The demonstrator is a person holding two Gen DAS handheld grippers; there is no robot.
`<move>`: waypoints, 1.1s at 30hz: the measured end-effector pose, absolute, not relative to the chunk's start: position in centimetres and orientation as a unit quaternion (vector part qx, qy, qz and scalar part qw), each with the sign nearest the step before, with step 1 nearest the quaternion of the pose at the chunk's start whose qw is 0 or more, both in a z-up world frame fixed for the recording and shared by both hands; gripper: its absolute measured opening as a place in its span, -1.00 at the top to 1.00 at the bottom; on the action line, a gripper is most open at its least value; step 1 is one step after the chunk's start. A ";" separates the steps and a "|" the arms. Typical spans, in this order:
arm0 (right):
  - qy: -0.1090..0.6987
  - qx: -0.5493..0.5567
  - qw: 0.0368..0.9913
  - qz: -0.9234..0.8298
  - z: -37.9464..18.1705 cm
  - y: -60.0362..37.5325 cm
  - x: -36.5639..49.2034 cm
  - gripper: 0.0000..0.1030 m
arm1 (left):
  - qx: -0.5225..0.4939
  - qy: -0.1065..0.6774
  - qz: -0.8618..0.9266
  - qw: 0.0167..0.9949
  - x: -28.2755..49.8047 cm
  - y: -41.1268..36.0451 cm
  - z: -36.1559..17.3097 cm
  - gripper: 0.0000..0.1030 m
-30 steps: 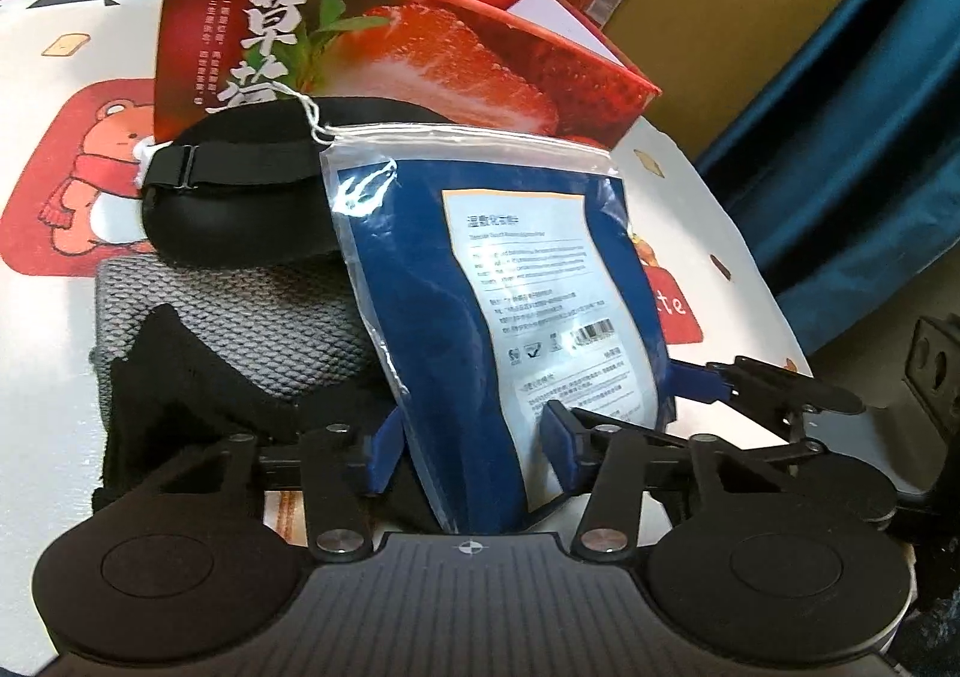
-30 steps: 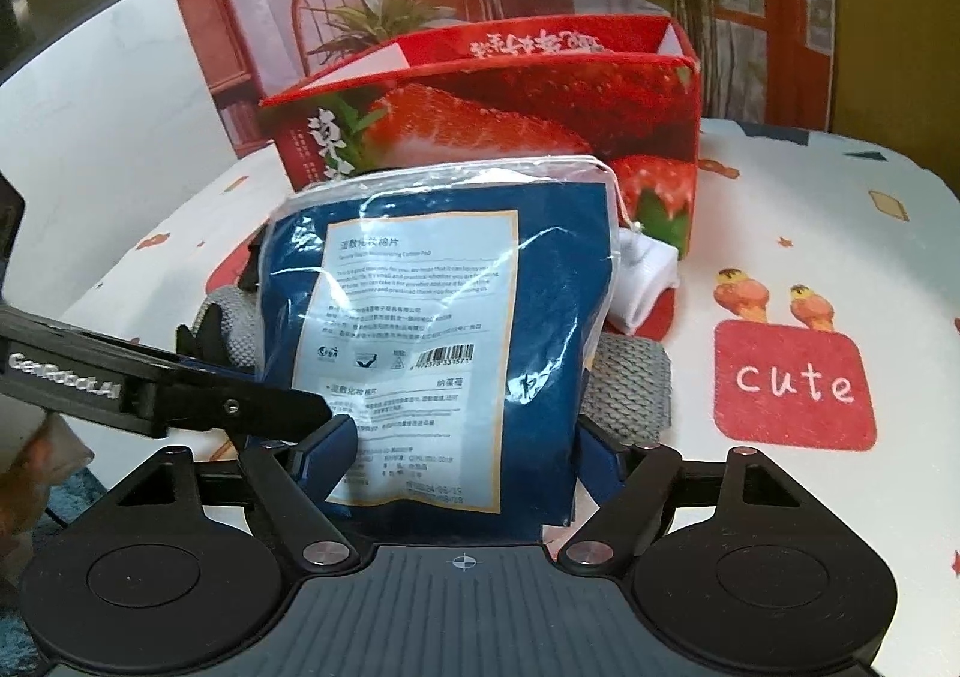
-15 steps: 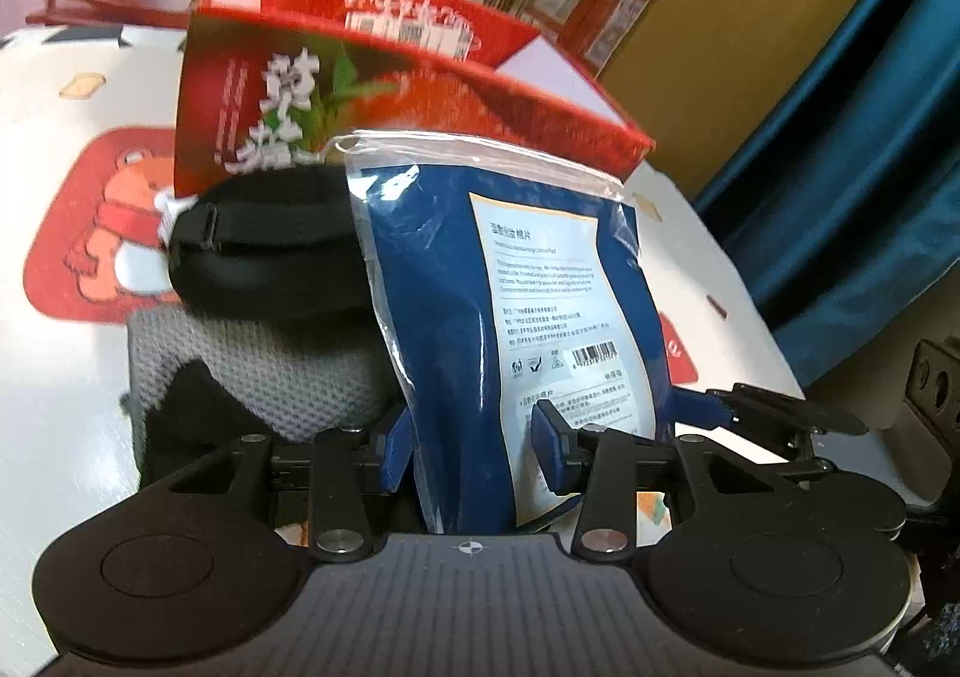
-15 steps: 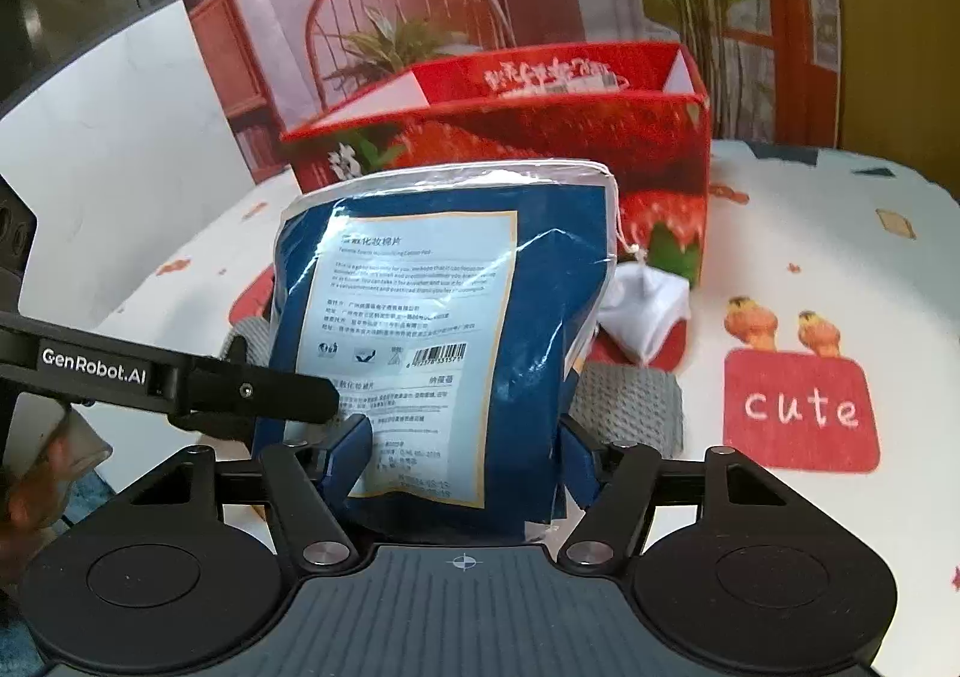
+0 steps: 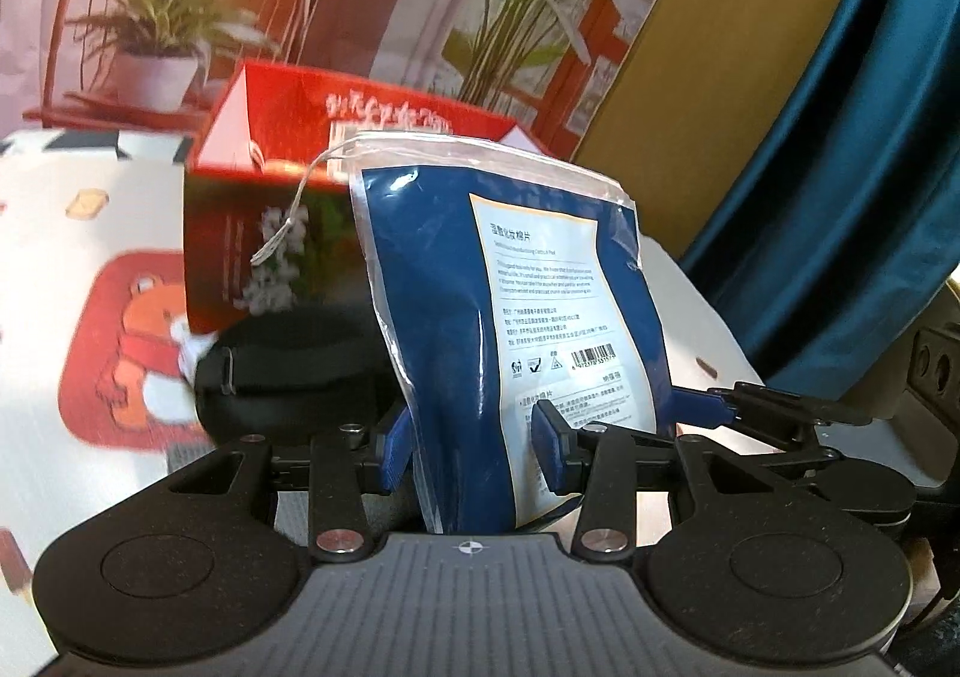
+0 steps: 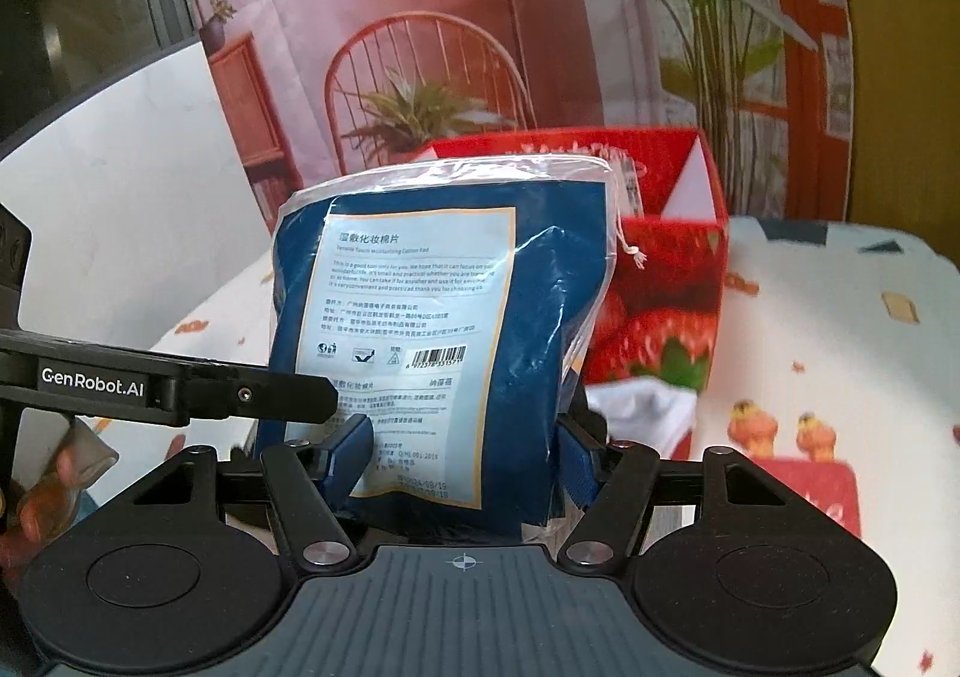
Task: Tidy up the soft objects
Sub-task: 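Carry the blue bag into the red box beside the orange pouch and release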
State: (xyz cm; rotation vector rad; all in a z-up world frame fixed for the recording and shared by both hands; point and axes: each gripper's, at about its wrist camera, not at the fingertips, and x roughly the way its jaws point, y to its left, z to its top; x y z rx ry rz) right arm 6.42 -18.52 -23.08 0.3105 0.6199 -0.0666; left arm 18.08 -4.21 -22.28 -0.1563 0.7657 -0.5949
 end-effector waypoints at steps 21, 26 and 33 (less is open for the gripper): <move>0.239 0.129 0.961 -0.043 -16.1 -23.5 15.5 -0.20 | -0.077 0.301 -0.284 0.907 27.0 -5.9 -15.2 0.13; 0.250 0.138 0.957 -0.053 -16.9 -25.6 18.7 -0.20 | -0.067 0.314 -0.281 0.904 30.3 -7.4 -15.6 0.13; 0.282 0.158 0.944 -0.066 -19.8 -28.4 22.5 -0.20 | -0.060 0.347 -0.280 0.893 34.4 -8.3 -17.6 0.13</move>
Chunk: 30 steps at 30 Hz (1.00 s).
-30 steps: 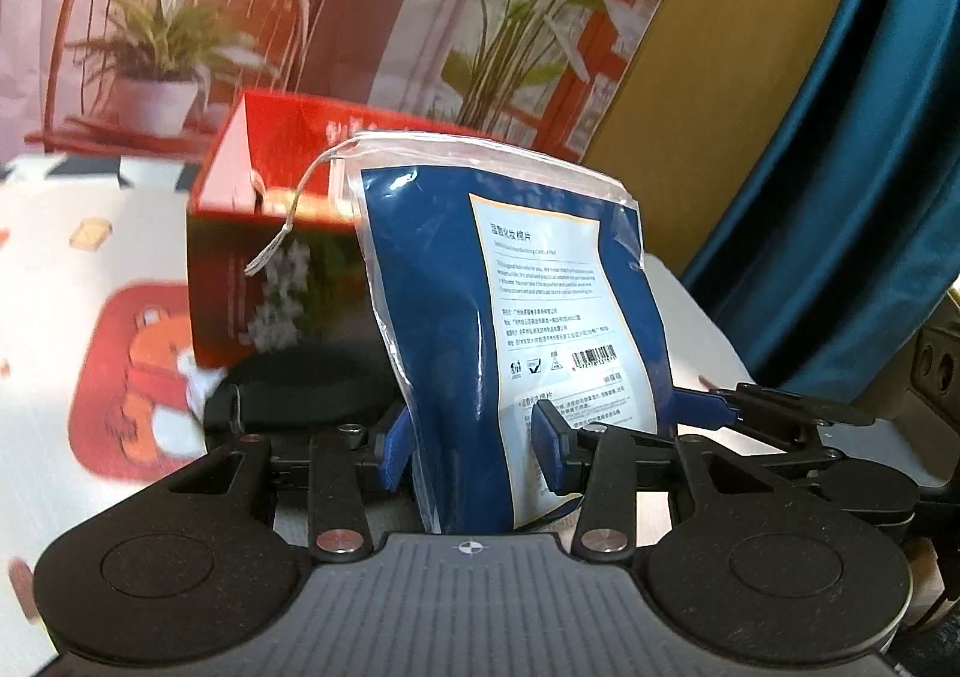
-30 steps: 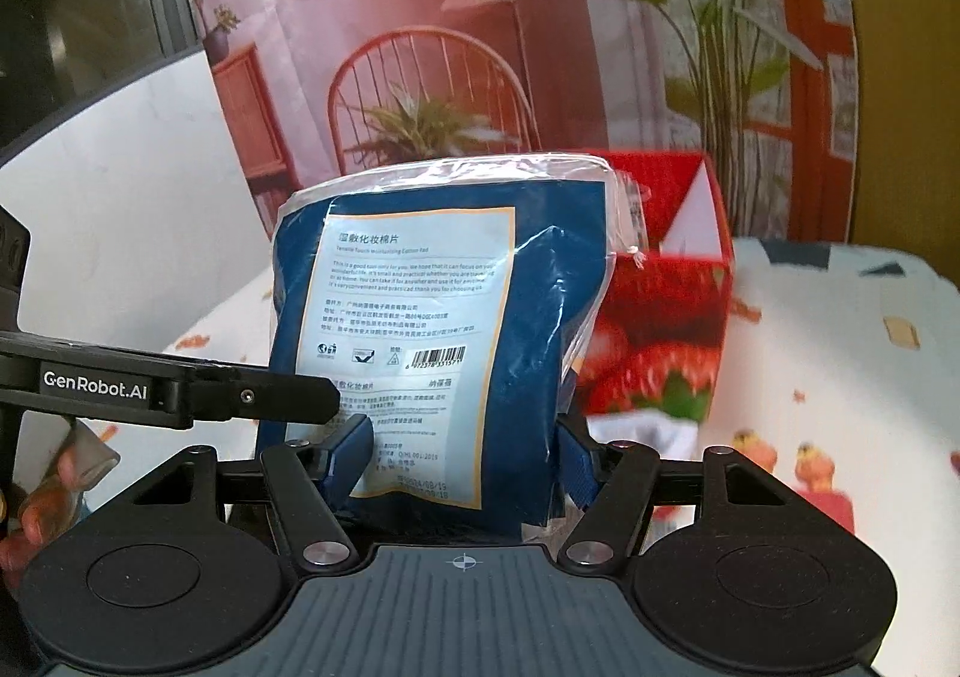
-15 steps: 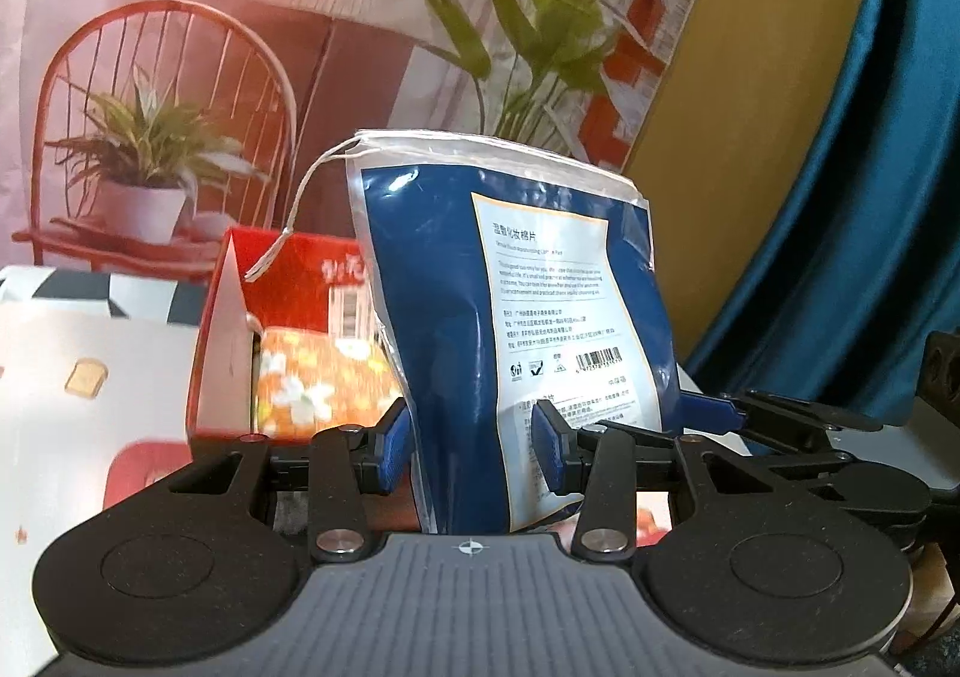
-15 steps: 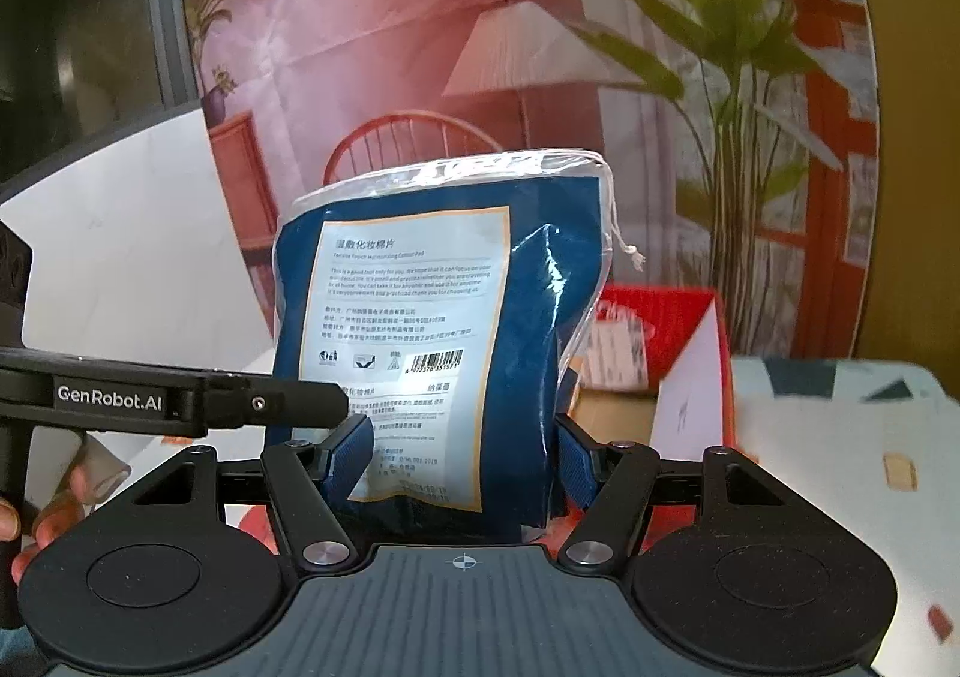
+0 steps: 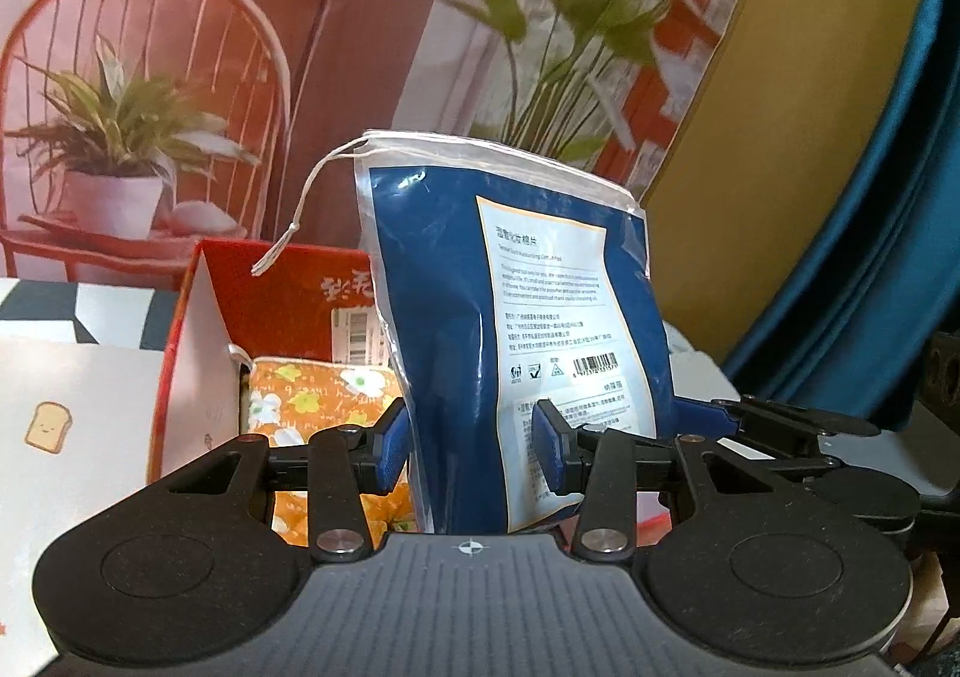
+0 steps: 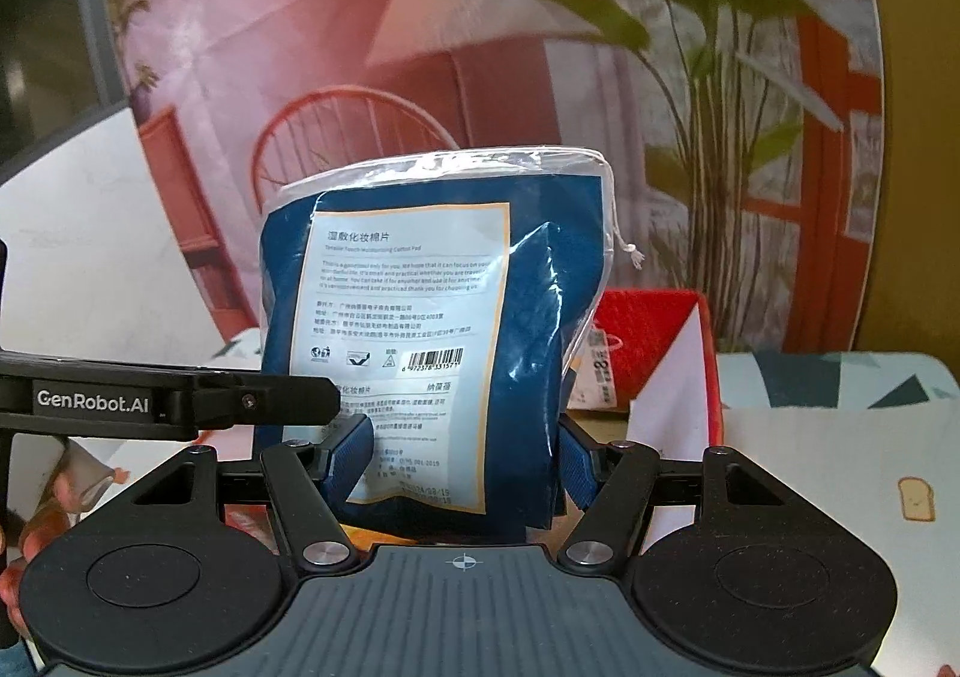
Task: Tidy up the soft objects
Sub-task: 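Carry the blue bag into the red box beside the orange pouch and release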
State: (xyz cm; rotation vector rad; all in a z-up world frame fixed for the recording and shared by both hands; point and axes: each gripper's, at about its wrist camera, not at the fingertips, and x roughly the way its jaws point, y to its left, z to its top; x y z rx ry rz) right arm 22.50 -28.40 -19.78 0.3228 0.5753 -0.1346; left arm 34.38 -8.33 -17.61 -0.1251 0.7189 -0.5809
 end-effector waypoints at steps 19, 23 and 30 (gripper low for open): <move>0.345 0.184 0.917 -0.081 -24.0 -30.1 24.9 -0.14 | -0.035 0.407 -0.272 0.871 38.3 -10.3 -21.8 0.04; 0.347 0.159 0.919 -0.098 -23.5 -29.7 24.8 -0.34 | -0.023 0.411 -0.265 0.872 38.6 -10.8 -22.0 -0.04; 0.336 0.143 0.924 -0.117 -22.6 -29.8 23.6 -0.43 | -0.007 0.401 -0.248 0.882 37.9 -10.2 -21.4 -0.31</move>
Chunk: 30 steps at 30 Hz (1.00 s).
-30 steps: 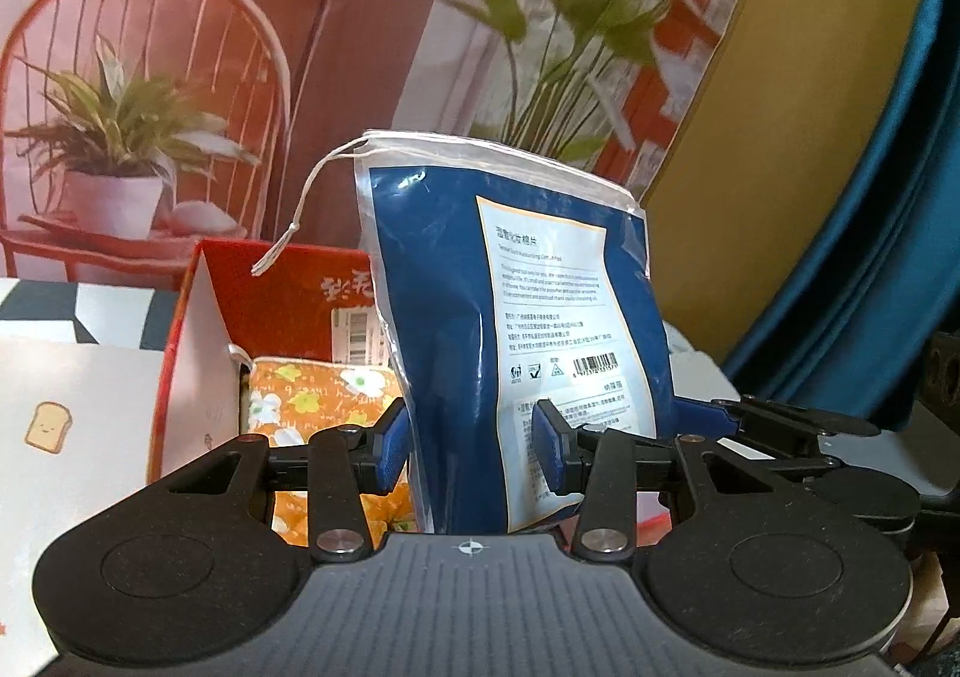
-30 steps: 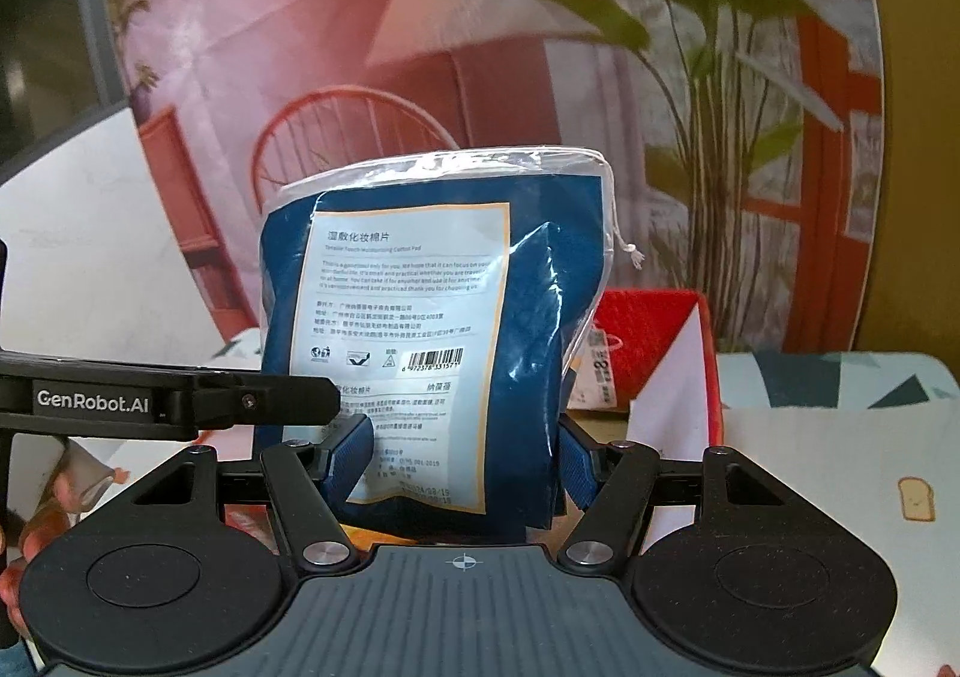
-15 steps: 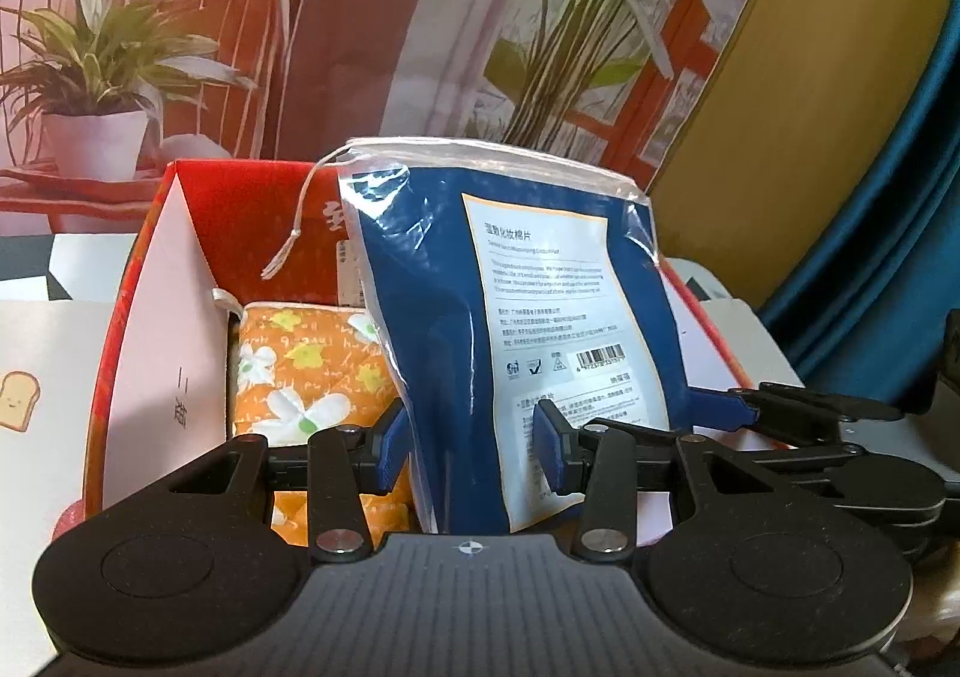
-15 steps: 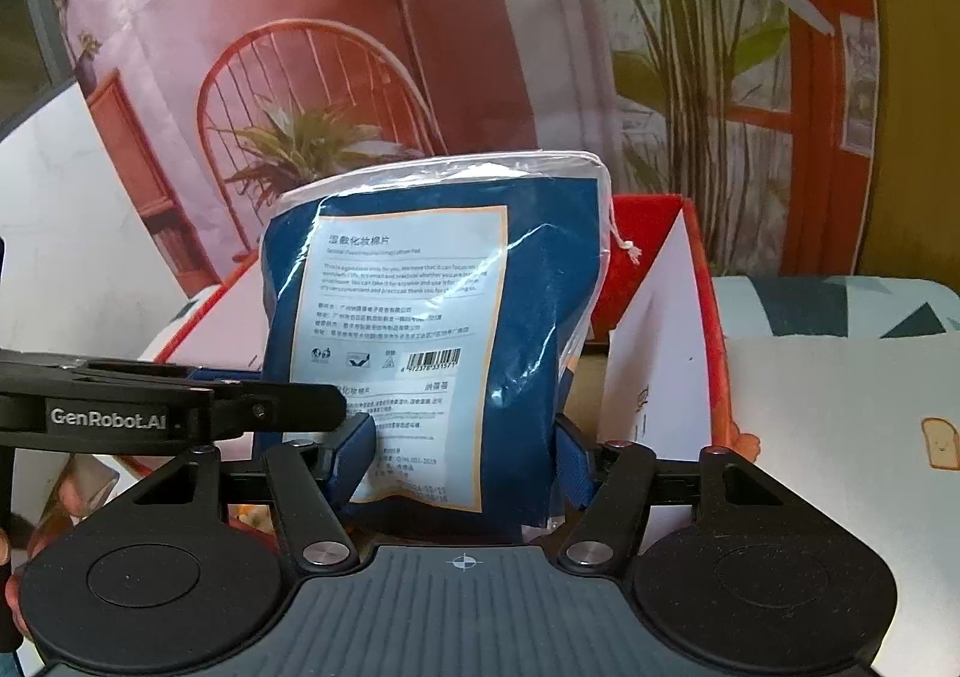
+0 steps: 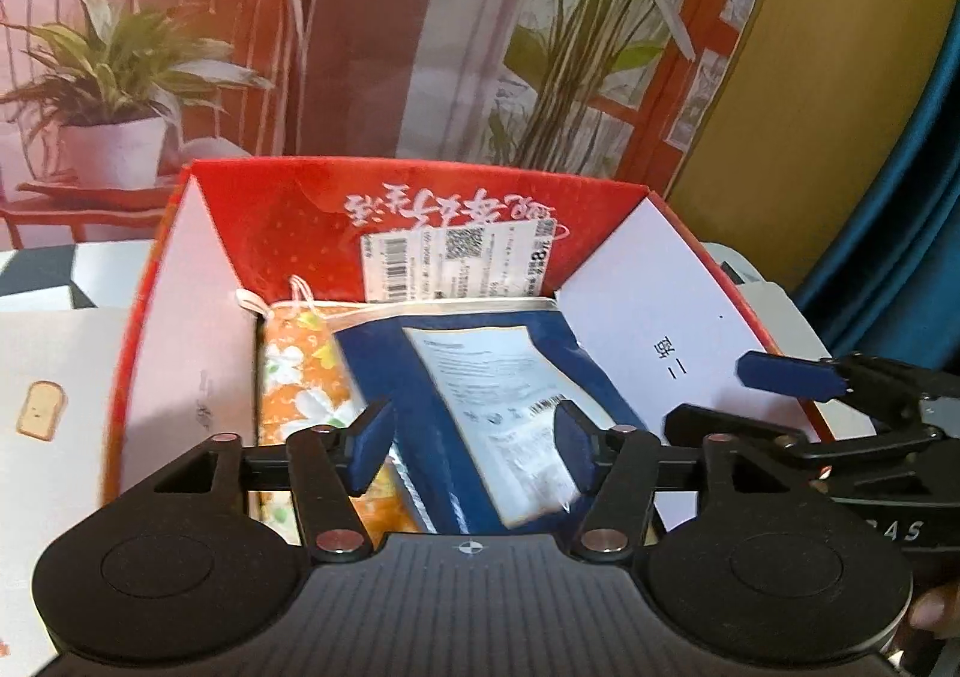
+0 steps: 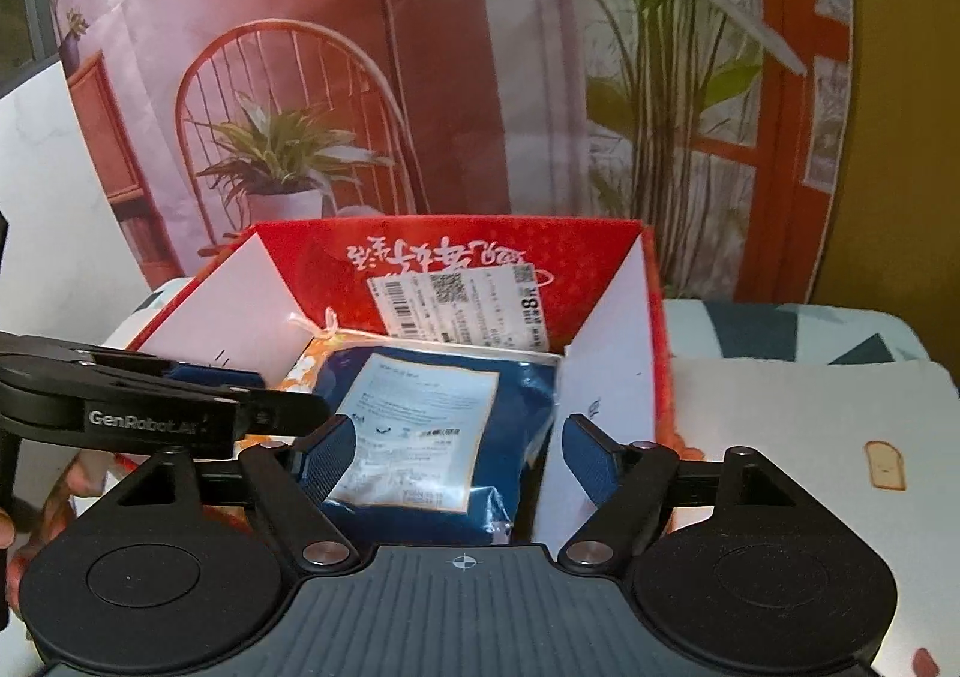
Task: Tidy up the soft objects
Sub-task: 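Carry the blue bag into the red box beside the orange pouch and release, then move the right tool back toward the black gloves on the grey towel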
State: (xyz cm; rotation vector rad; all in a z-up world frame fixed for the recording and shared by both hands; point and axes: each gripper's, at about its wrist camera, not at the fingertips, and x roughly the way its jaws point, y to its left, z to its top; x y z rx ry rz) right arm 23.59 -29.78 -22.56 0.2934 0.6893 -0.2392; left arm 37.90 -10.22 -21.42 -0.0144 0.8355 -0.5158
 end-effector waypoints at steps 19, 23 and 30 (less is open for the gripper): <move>0.275 0.129 0.943 -0.133 -19.1 -26.2 17.2 -0.99 | 0.018 0.328 -0.146 0.933 27.9 -3.0 -16.9 -1.00; 0.271 0.137 0.944 -0.131 -19.7 -24.7 15.1 -0.99 | 0.024 0.325 -0.144 0.934 24.8 -1.5 -17.3 -1.00; 0.291 0.137 0.941 -0.105 -22.0 -21.2 12.1 -0.99 | 0.022 0.352 -0.153 0.923 20.6 -0.3 -20.0 -1.00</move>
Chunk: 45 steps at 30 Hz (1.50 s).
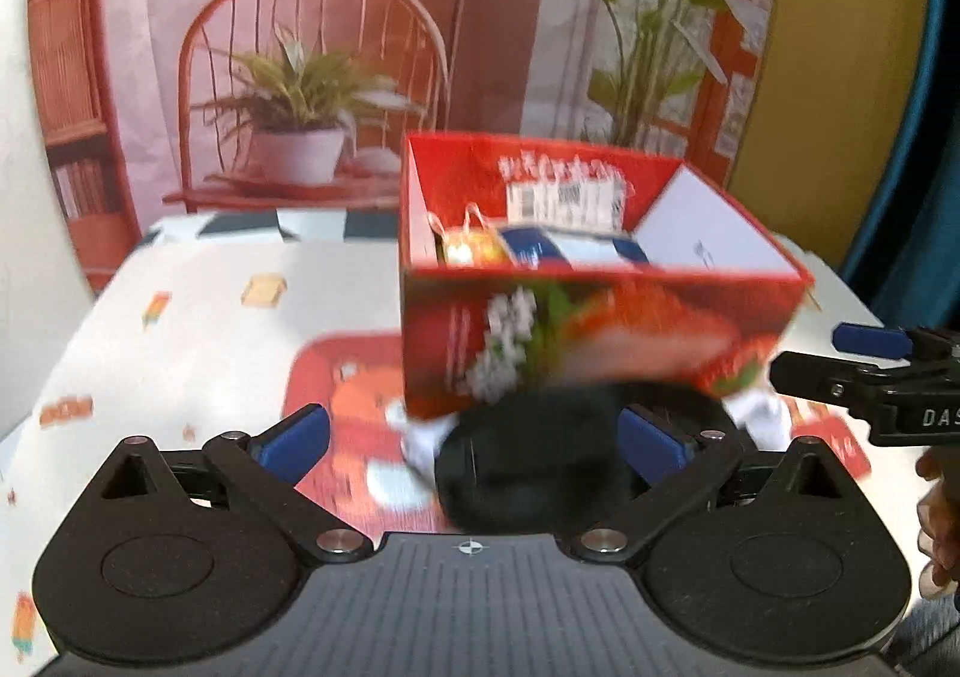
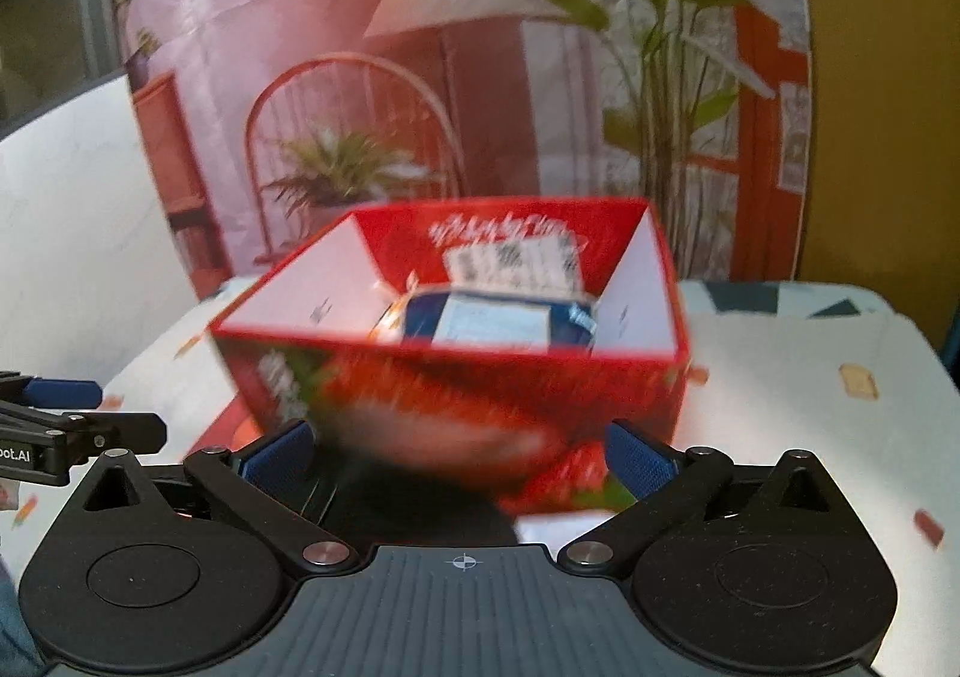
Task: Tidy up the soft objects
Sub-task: 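Move the right tool back toward the black gloves on the grey towel, then grasp the black glove with the left tool while the right tool grasps the dotted glove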
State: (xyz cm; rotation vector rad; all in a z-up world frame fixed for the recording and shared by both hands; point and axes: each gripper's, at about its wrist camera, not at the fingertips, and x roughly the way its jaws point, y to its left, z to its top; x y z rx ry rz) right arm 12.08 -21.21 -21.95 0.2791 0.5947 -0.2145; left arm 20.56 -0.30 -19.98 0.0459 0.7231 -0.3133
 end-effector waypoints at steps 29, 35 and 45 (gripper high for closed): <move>0.381 0.162 0.909 -0.041 -28.1 -14.6 7.9 -0.60 | -0.077 0.449 -0.186 0.871 16.2 2.6 -27.8 -0.11; 0.391 0.165 0.905 -0.040 -28.9 -14.5 8.0 -0.59 | -0.073 0.453 -0.197 0.867 16.1 2.3 -28.3 -0.10; 0.401 0.163 0.900 -0.042 -29.6 -14.5 8.1 -0.59 | -0.070 0.455 -0.230 0.857 16.1 1.7 -28.8 0.03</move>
